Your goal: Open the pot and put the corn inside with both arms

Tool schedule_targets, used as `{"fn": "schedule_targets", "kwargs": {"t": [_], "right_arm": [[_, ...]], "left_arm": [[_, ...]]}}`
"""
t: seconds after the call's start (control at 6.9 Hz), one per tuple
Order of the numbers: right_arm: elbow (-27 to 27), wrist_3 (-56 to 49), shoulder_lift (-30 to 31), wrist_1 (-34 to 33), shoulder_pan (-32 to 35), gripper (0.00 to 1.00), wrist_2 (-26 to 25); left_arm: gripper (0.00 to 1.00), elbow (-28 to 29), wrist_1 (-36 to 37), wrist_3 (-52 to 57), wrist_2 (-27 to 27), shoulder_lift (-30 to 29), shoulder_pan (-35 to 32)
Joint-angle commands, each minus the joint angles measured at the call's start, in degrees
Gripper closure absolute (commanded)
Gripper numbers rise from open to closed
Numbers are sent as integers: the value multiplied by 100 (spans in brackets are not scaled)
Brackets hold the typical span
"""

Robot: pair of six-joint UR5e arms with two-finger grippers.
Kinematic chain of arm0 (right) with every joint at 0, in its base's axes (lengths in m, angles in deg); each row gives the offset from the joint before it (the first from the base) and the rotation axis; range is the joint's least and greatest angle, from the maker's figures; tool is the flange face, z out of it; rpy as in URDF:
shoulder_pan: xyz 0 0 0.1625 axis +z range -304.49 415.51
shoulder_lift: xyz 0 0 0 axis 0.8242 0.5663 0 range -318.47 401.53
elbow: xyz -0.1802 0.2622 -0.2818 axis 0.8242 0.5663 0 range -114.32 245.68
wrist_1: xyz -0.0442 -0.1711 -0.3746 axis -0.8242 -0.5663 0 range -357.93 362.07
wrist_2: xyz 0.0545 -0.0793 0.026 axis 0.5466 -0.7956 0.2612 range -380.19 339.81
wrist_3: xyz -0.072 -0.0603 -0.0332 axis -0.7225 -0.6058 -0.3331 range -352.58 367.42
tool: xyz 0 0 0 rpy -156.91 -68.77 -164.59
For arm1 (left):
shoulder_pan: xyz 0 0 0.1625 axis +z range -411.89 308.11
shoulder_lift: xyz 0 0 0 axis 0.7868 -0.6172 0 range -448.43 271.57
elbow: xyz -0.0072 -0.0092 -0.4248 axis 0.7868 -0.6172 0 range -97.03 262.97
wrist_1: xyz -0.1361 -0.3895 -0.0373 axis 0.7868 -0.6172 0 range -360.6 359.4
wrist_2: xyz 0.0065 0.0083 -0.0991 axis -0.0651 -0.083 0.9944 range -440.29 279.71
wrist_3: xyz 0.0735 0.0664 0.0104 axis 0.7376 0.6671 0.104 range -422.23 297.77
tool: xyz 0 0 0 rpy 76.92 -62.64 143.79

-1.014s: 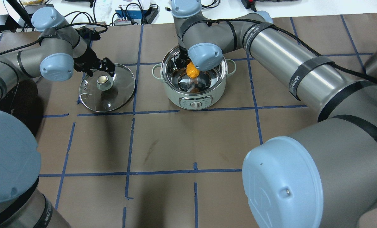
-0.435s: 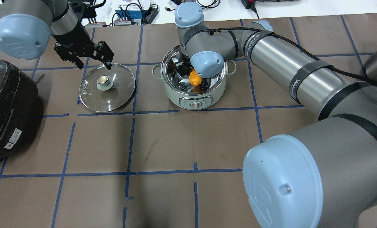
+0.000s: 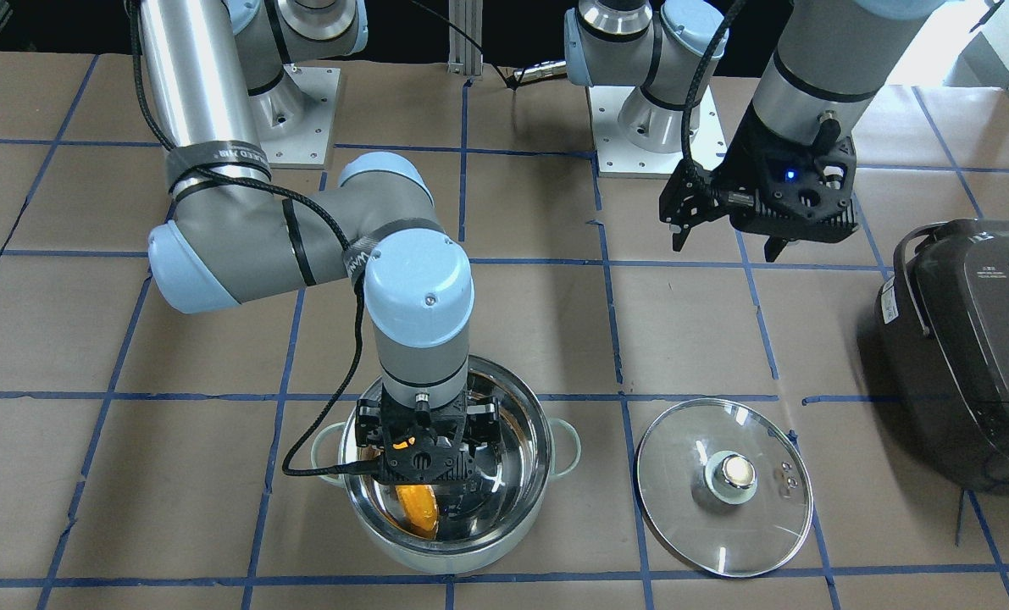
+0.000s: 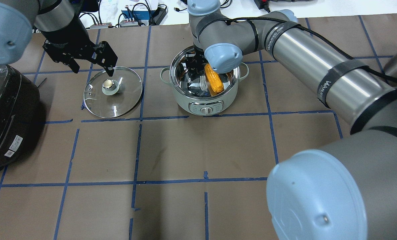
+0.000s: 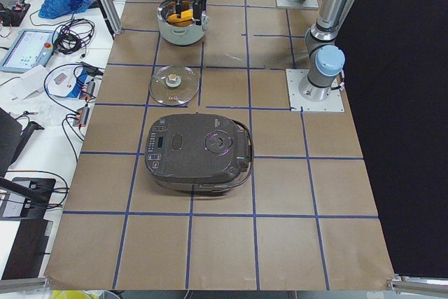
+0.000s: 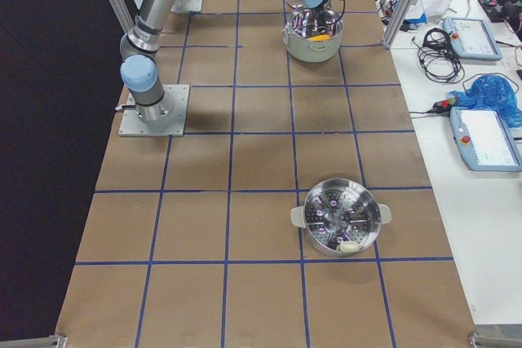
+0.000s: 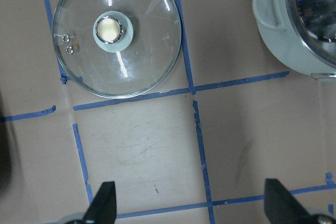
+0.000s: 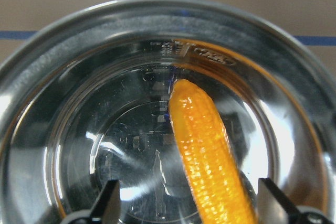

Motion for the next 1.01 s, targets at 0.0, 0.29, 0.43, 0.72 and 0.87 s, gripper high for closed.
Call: {"fn": "schedule_targets", "kwargs": {"t": [0.0,0.29,0.43,0.72,0.87], "right_arm": [[-93,-13,864,946,-371,0,7],[-679,-547,1707,1371,-1030,0,7],[-1196,-602,2164,1319,-1111,0,7],[-1543,-593,2467,1345,-1068,0,-36],[-1570,-593,2485,1310,-1041,0,-19]], "left_arm": [[0,-79,-111,1,29,264,-11],[0,17,-320,1,20,369,-19],[0,-52,-348,-8,37,396,-11],[0,-88,-357,9,11,379,-11],[0,-88,-357,10,11,370,-11]]}}
